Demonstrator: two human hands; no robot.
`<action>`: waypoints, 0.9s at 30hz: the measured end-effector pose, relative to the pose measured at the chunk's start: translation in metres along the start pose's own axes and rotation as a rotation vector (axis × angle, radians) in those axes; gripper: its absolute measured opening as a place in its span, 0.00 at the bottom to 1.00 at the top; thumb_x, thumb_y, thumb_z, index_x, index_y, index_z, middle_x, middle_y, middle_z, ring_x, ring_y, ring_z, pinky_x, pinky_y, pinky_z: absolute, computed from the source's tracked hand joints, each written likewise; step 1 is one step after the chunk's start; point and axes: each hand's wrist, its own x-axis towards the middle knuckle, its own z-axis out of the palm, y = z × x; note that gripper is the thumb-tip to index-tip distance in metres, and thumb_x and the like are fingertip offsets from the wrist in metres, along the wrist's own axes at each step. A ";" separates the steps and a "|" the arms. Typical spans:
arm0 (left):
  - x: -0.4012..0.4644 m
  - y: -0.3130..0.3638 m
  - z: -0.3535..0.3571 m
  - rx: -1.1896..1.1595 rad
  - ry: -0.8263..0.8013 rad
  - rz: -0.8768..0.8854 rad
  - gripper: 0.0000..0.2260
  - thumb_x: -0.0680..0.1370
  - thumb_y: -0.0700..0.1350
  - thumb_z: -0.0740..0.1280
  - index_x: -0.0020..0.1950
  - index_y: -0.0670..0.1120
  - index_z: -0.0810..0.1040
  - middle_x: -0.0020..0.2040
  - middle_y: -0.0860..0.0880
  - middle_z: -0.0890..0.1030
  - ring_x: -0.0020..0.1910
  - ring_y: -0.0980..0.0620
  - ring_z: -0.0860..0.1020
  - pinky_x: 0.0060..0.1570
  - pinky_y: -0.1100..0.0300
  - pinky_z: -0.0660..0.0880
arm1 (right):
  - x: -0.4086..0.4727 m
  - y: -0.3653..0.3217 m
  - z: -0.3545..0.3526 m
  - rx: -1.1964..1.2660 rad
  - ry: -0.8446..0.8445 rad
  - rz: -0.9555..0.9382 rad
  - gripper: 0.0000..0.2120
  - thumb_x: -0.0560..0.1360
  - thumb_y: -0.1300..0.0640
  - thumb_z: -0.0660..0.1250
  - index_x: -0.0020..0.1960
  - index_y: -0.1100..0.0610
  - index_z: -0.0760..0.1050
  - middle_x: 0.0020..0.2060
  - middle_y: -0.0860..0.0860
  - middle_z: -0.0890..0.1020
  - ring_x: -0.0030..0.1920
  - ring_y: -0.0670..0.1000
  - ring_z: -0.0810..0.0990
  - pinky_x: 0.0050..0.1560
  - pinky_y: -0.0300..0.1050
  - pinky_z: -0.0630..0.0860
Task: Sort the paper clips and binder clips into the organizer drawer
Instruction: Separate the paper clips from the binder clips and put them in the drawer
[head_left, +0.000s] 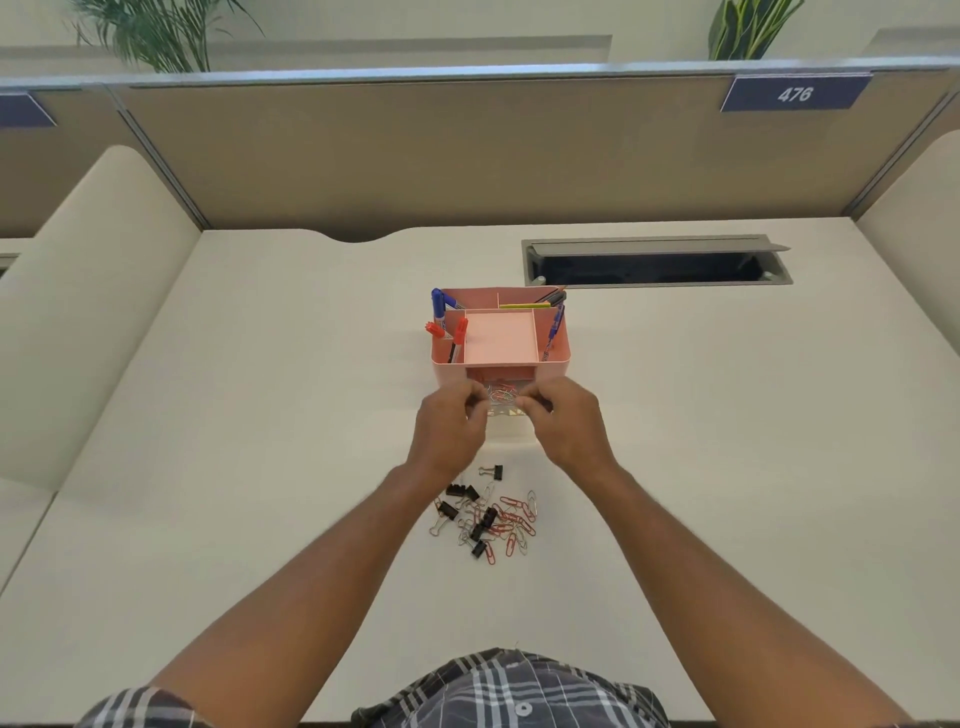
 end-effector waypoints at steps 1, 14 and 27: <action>0.007 0.002 -0.001 0.017 0.007 0.000 0.04 0.76 0.38 0.67 0.46 0.46 0.79 0.40 0.51 0.81 0.40 0.53 0.79 0.42 0.57 0.78 | 0.009 -0.005 0.000 -0.047 -0.014 -0.020 0.05 0.76 0.58 0.68 0.47 0.55 0.83 0.42 0.50 0.82 0.43 0.49 0.79 0.45 0.44 0.76; -0.022 -0.022 0.013 0.216 -0.103 0.122 0.03 0.77 0.41 0.67 0.47 0.47 0.80 0.44 0.51 0.80 0.44 0.52 0.74 0.46 0.54 0.75 | -0.017 0.009 -0.002 -0.213 -0.212 0.091 0.07 0.76 0.57 0.65 0.45 0.54 0.81 0.42 0.50 0.84 0.44 0.52 0.80 0.47 0.48 0.77; -0.051 -0.028 0.045 0.734 -0.472 0.252 0.07 0.76 0.46 0.63 0.50 0.48 0.80 0.48 0.48 0.79 0.50 0.45 0.75 0.49 0.51 0.71 | -0.081 0.046 0.043 -0.391 -0.320 0.169 0.05 0.77 0.58 0.63 0.49 0.58 0.76 0.48 0.55 0.76 0.48 0.57 0.76 0.46 0.48 0.71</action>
